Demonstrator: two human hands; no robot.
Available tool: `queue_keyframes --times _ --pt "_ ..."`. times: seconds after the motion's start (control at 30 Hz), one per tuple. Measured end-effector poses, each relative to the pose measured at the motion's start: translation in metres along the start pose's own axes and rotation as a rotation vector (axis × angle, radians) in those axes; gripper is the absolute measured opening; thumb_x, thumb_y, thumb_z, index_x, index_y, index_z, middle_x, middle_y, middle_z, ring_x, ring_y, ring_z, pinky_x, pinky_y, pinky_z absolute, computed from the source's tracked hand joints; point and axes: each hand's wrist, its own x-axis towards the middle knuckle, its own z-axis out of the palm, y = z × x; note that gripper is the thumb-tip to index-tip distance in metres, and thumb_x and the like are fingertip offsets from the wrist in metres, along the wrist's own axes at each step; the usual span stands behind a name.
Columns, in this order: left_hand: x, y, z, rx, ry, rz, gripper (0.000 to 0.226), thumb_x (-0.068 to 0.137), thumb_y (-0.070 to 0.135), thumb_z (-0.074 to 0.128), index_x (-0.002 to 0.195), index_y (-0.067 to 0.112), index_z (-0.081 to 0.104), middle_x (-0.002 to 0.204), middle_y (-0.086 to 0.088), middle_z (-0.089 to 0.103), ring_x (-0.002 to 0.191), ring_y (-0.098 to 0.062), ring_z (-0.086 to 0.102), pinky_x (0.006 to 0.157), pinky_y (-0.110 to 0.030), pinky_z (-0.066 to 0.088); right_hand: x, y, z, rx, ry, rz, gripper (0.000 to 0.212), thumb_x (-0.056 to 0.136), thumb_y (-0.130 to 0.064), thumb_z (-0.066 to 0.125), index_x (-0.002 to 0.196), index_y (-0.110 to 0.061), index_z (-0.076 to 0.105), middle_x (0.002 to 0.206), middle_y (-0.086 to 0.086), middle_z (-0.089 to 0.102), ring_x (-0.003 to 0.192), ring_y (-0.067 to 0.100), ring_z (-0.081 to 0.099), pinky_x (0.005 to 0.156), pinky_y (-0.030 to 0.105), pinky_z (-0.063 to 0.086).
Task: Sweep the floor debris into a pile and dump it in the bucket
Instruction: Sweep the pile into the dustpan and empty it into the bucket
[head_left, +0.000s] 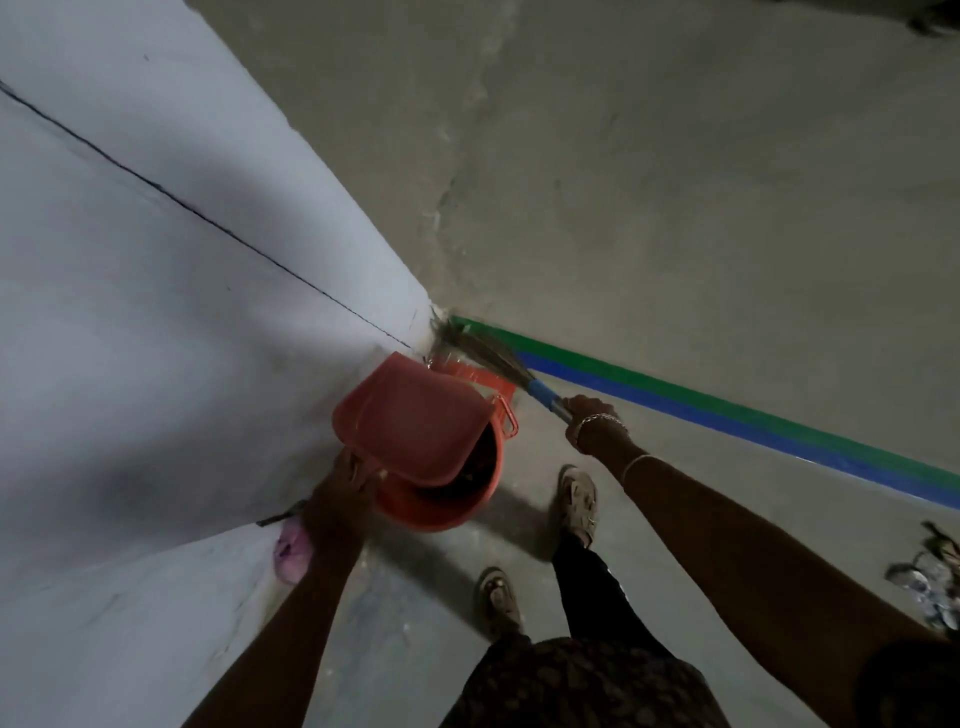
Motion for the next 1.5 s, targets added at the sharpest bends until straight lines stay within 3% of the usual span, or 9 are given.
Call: queue_keyframes --times 0.2,0.37,0.6,0.73,1.0,1.13,1.27,1.4,1.5 --pt "0.031 0.03 0.011 0.084 -0.033 0.012 0.067 0.087 0.068 0.055 0.147 0.04 0.04 0.116 -0.007 0.071 0.101 -0.036 0.066 0.083 -0.043 0.05 0.053 -0.016 0.007 0.118 -0.028 0.056 0.032 0.091 -0.009 0.056 0.123 -0.007 0.058 0.112 0.014 0.067 0.104 0.031 0.065 0.086 0.037 0.053" --pt "0.044 0.049 0.017 0.163 -0.067 0.055 0.071 0.089 0.066 0.058 0.151 0.04 0.035 0.119 -0.011 0.07 0.105 -0.039 0.066 0.086 -0.046 0.051 0.042 0.031 0.027 0.265 -0.007 0.253 0.035 0.089 -0.011 0.052 0.123 -0.008 0.057 0.112 0.015 0.066 0.104 0.033 0.064 0.085 0.037 0.052" --pt "0.028 0.087 0.017 0.176 -0.121 0.2 0.069 0.089 0.069 0.051 0.149 0.039 0.039 0.131 -0.011 0.064 0.1 -0.039 0.066 0.077 -0.041 0.048 -0.049 0.149 0.041 0.407 0.033 0.585 0.034 0.086 -0.01 0.056 0.119 -0.005 0.058 0.106 0.016 0.067 0.098 0.035 0.066 0.087 0.041 0.056" --pt "0.006 0.117 0.022 0.125 -0.192 0.288 0.056 0.092 0.05 0.065 0.143 0.033 0.05 0.126 -0.009 0.067 0.107 -0.037 0.064 0.076 -0.038 0.041 -0.112 0.197 0.055 0.434 0.101 0.672 0.034 0.087 -0.01 0.053 0.121 -0.008 0.056 0.11 0.018 0.065 0.104 0.038 0.062 0.09 0.04 0.052" --pt "-0.03 0.149 0.063 0.213 -0.316 0.482 0.063 0.087 0.064 0.058 0.142 0.037 0.046 0.118 -0.002 0.071 0.103 -0.035 0.067 0.079 -0.041 0.054 -0.199 0.249 0.082 0.62 0.202 0.839 0.039 0.085 -0.015 0.054 0.124 -0.008 0.056 0.117 0.018 0.064 0.109 0.039 0.06 0.089 0.036 0.047" --pt "-0.025 0.16 0.093 0.246 -0.312 0.573 0.072 0.076 0.082 0.051 0.133 0.04 0.047 0.106 -0.002 0.074 0.096 -0.034 0.069 0.083 -0.045 0.054 -0.221 0.253 0.094 0.612 0.232 0.764 0.045 0.085 -0.019 0.059 0.129 -0.013 0.053 0.118 0.014 0.064 0.106 0.036 0.061 0.085 0.033 0.046" --pt "-0.066 0.207 0.068 0.245 -0.28 0.657 0.049 0.084 0.056 0.069 0.126 0.032 0.059 0.111 -0.004 0.073 0.099 -0.035 0.069 0.077 -0.039 0.053 -0.217 0.245 0.093 0.964 0.16 0.635 0.06 0.08 -0.005 0.072 0.133 -0.021 0.049 0.106 0.012 0.064 0.078 0.036 0.071 0.061 0.037 0.059" --pt "-0.071 0.206 0.074 0.235 -0.271 0.727 0.053 0.081 0.067 0.06 0.125 0.037 0.053 0.111 0.003 0.072 0.098 -0.033 0.069 0.076 -0.042 0.055 -0.205 0.24 0.112 1.163 0.133 0.75 0.026 0.087 -0.012 0.067 0.109 -0.006 0.054 0.103 0.015 0.063 0.07 0.029 0.064 0.05 0.037 0.059" --pt "-0.069 0.204 0.088 0.211 -0.288 0.767 0.059 0.078 0.072 0.059 0.129 0.042 0.051 0.112 0.007 0.072 0.1 -0.03 0.069 0.079 -0.042 0.056 -0.192 0.246 0.139 1.333 0.224 0.816 0.027 0.088 -0.013 0.064 0.109 0.0 0.052 0.092 0.02 0.06 0.06 0.029 0.059 0.046 0.03 0.051"
